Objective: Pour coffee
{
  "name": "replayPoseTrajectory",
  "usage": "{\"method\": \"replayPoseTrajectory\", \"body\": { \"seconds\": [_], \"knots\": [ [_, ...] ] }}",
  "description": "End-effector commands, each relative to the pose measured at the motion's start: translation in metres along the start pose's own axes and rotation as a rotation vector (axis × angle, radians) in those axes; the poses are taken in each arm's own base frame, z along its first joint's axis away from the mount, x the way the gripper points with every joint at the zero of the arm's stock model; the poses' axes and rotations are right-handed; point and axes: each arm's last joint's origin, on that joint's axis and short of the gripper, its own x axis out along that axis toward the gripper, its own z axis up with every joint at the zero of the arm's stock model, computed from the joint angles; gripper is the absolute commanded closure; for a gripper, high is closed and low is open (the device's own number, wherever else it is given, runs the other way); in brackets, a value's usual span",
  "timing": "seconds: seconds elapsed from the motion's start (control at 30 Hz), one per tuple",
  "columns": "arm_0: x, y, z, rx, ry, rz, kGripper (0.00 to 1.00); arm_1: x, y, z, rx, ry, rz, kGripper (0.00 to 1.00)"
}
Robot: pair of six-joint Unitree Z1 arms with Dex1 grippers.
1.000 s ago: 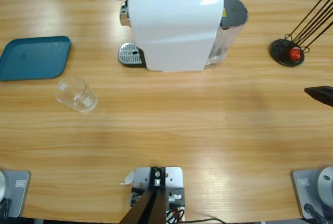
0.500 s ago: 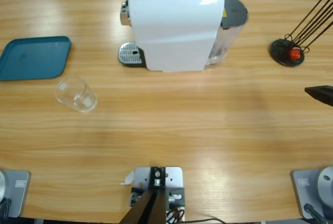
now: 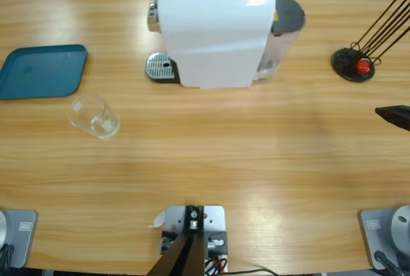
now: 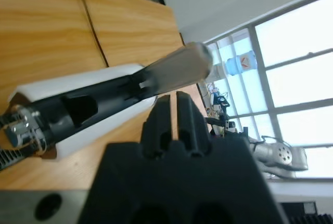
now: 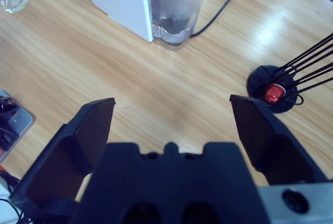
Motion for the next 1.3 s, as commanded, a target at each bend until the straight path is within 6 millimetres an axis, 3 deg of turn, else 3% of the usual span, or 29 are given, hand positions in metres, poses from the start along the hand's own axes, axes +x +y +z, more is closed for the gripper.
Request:
{"method": "replayPoseTrajectory", "body": {
  "seconds": [0.03, 0.13, 0.23, 0.43, 0.5, 0.6, 0.67, 0.77, 0.87, 1.0, 1.1, 1.17, 1.3],
  "knots": [
    [0.008, -0.032, -0.006, 0.525, -0.124, 0.007, 0.044, 0.003, -0.003, -0.006, 0.020, 0.002, -0.049, 0.000],
    [-0.001, -0.028, -0.017, 0.751, -0.121, 0.091, 0.041, -0.009, -0.009, -0.006, 0.102, -0.061, -0.150, 0.000],
    [-0.034, -0.021, -0.042, 0.916, -0.003, 0.150, 0.041, -0.033, -0.016, -0.008, 0.216, -0.229, -0.234, 0.000],
    [-0.098, -0.001, -0.093, 1.078, 0.148, 0.242, 0.041, 0.001, -0.018, -0.011, 0.317, -0.067, -0.331, 0.000],
    [-0.108, 0.008, -0.107, 1.076, 0.169, 0.243, 0.041, 0.020, -0.020, -0.010, 0.368, -0.039, -0.361, 0.000],
    [-0.110, 0.015, -0.114, 1.066, 0.191, 0.261, 0.041, 0.041, -0.027, -0.009, 0.383, -0.022, -0.416, 0.000],
    [-0.108, 0.016, -0.112, 1.064, 0.187, 0.284, 0.042, 0.050, -0.033, -0.021, 0.420, -0.057, -0.455, 0.007],
    [-0.122, -0.004, -0.102, 1.075, 0.051, 0.373, 0.046, 0.058, -0.038, -0.042, 0.486, -0.106, -0.501, 0.004],
    [-0.124, -0.023, -0.090, 1.067, -0.034, 0.424, 0.046, 0.089, -0.050, -0.055, 0.505, -0.058, -0.574, 0.002],
    [-0.116, -0.025, -0.093, 1.046, -0.026, 0.458, 0.050, 0.130, -0.061, -0.052, 0.495, 0.011, -0.583, 0.013],
    [-0.110, -0.025, -0.095, 1.044, -0.008, 0.452, 0.050, 0.149, -0.064, -0.056, 0.496, 0.008, -0.580, 0.018],
    [-0.104, -0.027, -0.095, 1.049, 0.007, 0.441, 0.050, 0.154, -0.065, -0.056, 0.497, 0.003, -0.584, 0.018],
    [-0.093, -0.024, -0.097, 1.041, 0.034, 0.452, 0.050, 0.144, -0.068, -0.062, 0.522, -0.006, -0.613, 0.042]
  ]
}}
